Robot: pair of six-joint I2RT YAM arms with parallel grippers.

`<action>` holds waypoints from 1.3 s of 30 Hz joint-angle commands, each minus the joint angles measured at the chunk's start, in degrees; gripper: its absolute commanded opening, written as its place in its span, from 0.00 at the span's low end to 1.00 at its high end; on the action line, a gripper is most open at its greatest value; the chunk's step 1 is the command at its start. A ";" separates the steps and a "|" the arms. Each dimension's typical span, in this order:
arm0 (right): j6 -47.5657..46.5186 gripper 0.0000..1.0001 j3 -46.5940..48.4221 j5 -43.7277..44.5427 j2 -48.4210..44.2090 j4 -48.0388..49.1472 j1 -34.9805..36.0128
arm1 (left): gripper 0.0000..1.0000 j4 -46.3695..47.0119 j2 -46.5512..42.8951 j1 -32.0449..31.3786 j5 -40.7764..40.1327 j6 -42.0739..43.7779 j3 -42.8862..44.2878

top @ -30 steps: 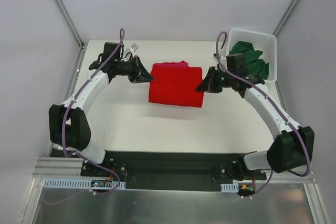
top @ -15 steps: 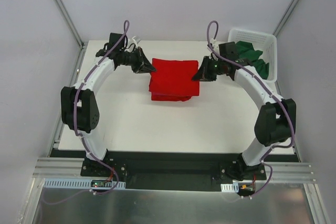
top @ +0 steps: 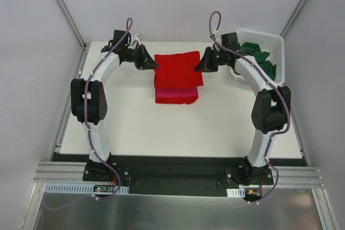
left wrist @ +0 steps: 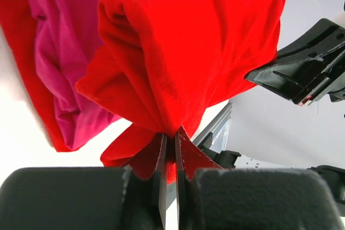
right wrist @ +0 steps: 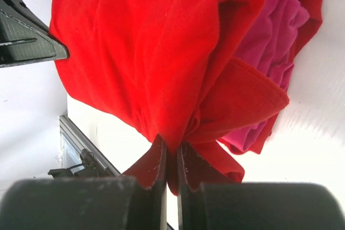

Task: Fold and stack the t-shirts

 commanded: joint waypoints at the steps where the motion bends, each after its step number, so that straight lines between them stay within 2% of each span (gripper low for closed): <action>1: -0.03 0.01 2.15 -2.74 3.48 0.11 -0.61 | 0.00 -0.49 2.48 0.17 2.32 1.13 2.24; 21: 0.15 0.01 0.65 -5.37 10.34 -1.11 -0.61 | 0.00 -0.49 8.81 0.17 2.93 2.63 -1.18; 22: -0.02 0.04 1.18 -5.38 11.13 -1.82 -0.61 | 0.00 -0.57 8.99 0.25 2.93 2.54 -1.36; 23: -0.29 0.12 1.35 -5.38 11.48 -2.35 -0.52 | 0.00 -0.57 9.07 0.25 2.84 2.54 -1.79; 24: -0.38 0.25 1.44 -5.64 11.66 -3.22 -0.52 | 0.07 -0.57 9.25 0.25 2.76 2.37 -1.97; 25: -0.55 0.61 1.18 -5.38 11.40 -3.58 -0.52 | 0.17 -0.75 9.34 0.25 2.84 2.28 -2.15; 26: -0.90 0.74 0.92 -4.85 10.88 -3.93 -0.52 | 0.30 -1.01 8.99 0.25 2.84 2.19 -2.41; 27: -1.17 0.95 0.31 -3.63 10.18 -3.93 -0.52 | 0.99 -1.27 8.46 0.25 2.58 2.36 -2.76; 32: -3.10 0.96 -2.94 0.85 1.32 -5.07 -0.35 | 0.99 -2.95 -0.14 0.17 0.30 4.03 -5.48; 35: -3.89 0.96 -4.70 6.73 -4.31 -5.95 -0.43 | 0.99 -3.12 -5.67 0.17 -1.02 3.95 -7.24; 39: -4.86 0.96 -4.88 15.17 -7.67 -8.67 -0.35 | 0.99 -3.12 -8.06 0.17 -1.29 4.47 -6.29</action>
